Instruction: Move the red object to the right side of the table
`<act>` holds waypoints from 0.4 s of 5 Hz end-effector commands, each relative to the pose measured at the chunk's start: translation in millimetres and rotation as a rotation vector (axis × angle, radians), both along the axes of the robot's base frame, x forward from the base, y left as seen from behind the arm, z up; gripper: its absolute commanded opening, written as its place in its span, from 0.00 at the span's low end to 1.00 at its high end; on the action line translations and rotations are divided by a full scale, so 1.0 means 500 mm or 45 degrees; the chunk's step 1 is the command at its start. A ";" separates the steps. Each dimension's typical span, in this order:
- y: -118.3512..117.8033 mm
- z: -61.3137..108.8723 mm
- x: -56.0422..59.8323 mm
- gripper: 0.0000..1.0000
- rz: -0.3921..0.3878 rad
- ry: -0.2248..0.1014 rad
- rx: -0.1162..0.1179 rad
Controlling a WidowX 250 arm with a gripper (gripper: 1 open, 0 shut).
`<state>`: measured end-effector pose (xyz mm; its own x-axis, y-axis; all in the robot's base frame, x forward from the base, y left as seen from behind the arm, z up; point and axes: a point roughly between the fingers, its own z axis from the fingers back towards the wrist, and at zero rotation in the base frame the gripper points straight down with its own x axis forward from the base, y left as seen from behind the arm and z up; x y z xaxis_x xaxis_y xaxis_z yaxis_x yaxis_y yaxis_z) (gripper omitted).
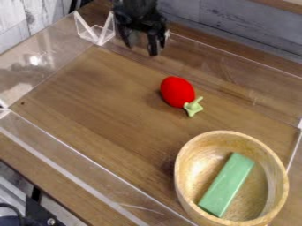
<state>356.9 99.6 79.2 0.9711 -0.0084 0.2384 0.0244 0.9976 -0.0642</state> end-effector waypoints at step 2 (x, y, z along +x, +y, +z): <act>-0.061 0.018 -0.007 1.00 -0.271 -0.010 -0.020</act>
<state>348.5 70.5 70.4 0.9593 -0.1978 0.2015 0.2213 0.9699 -0.1012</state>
